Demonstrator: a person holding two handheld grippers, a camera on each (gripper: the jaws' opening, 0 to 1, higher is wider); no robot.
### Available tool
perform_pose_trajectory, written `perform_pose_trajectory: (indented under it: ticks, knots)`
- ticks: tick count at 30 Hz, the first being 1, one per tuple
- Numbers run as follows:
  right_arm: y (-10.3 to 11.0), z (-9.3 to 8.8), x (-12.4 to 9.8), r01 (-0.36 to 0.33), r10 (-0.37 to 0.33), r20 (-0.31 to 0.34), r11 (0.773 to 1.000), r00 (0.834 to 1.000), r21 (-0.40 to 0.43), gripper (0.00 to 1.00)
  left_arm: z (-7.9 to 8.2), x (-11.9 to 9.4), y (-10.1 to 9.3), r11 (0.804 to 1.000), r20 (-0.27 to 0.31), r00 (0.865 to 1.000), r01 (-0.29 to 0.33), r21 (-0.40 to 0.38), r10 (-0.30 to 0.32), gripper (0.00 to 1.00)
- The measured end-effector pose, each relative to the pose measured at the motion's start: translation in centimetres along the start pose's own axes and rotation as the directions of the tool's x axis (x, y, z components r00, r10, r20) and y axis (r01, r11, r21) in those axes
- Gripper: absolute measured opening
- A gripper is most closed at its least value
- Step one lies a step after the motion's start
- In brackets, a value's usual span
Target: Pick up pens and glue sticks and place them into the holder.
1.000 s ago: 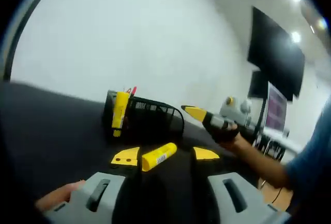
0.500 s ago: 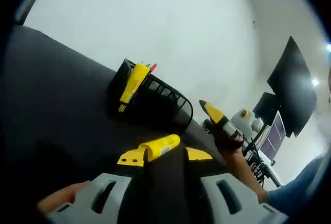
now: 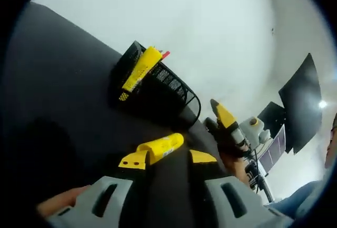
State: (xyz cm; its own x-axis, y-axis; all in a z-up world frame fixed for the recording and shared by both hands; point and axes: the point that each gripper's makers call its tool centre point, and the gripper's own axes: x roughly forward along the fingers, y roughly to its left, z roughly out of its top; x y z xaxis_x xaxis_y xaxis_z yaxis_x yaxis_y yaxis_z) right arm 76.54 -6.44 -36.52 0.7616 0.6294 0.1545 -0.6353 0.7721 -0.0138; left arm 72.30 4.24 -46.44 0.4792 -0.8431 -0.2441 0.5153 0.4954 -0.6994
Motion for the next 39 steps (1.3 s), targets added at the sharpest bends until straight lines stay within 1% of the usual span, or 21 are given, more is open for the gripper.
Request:
perform_pose_trajectory:
  ticks: [3,5,12,17,19,22,23,24,26,28,31,34,35,39]
  knots:
    - [0.3,0.2,-0.3,-0.001,0.001,0.005,1.0,1.0,-0.004,0.19,-0.3,0.5,0.4,1.0,-0.032,0.999,-0.011,0.025,0.012,0.31]
    - [0.3,0.4,-0.3,-0.002,0.002,0.009,1.0,1.0,-0.005,0.19,-0.7,0.7,0.0,1.0,-0.04,0.999,-0.008,0.02,0.009,0.31]
    - [0.6,0.6,-0.6,-0.002,0.002,0.016,1.0,1.0,-0.006,0.19,-0.3,1.1,0.7,1.0,-0.053,0.998,-0.017,0.02,0.018,0.28]
    - [0.9,0.7,-0.6,-0.002,0.002,0.018,1.0,1.0,-0.01,0.19,0.1,1.4,0.7,1.0,-0.062,0.998,-0.003,0.029,0.005,0.26]
    - [0.9,0.7,-0.6,-0.001,0.001,0.018,1.0,1.0,-0.009,0.19,0.0,1.4,0.9,0.998,-0.077,0.997,-0.003,0.058,0.008,0.23]
    - [0.9,0.7,-0.6,-0.001,0.001,0.016,1.0,1.0,-0.011,0.19,-0.1,1.4,1.5,0.998,-0.09,0.996,-0.004,0.06,0.01,0.13]
    - [0.8,0.7,-0.6,-0.001,0.001,0.015,1.0,1.0,-0.011,0.19,-0.4,1.4,1.5,0.999,-0.106,0.994,0.004,0.049,0.002,0.13]
    - [0.7,0.7,-0.5,0.0,0.0,0.014,1.0,1.0,-0.012,0.19,-0.4,1.4,1.3,0.999,-0.099,0.995,0.024,0.024,-0.022,0.13]
    - [0.7,0.7,-0.5,0.0,0.0,0.014,1.0,1.0,-0.011,0.19,-0.5,1.4,1.4,0.999,-0.109,0.993,0.049,0.005,-0.048,0.12]
    - [0.7,0.7,-0.5,0.001,-0.001,0.014,1.0,1.0,-0.009,0.19,-0.4,1.5,1.5,0.998,-0.117,0.991,0.059,-0.013,-0.06,0.12]
    - [0.8,0.6,-0.5,0.001,-0.001,0.013,1.0,1.0,-0.008,0.19,-0.9,1.4,0.7,0.994,-0.14,0.985,0.098,-0.042,-0.103,0.1]
    - [0.8,0.6,-0.5,0.003,-0.003,0.009,1.0,1.0,-0.011,0.19,-1.1,1.3,0.2,0.992,-0.154,0.98,0.116,-0.052,-0.123,0.09]
    - [0.8,0.6,-0.5,0.004,-0.004,0.008,1.0,1.0,-0.011,0.19,-1.2,1.3,-0.1,0.989,-0.153,0.978,0.133,-0.067,-0.142,0.09]
    - [0.6,0.5,-0.6,0.01,-0.009,0.008,1.0,1.0,-0.009,0.19,-1.1,1.1,-0.4,0.984,-0.164,0.973,0.144,-0.104,-0.16,0.08]
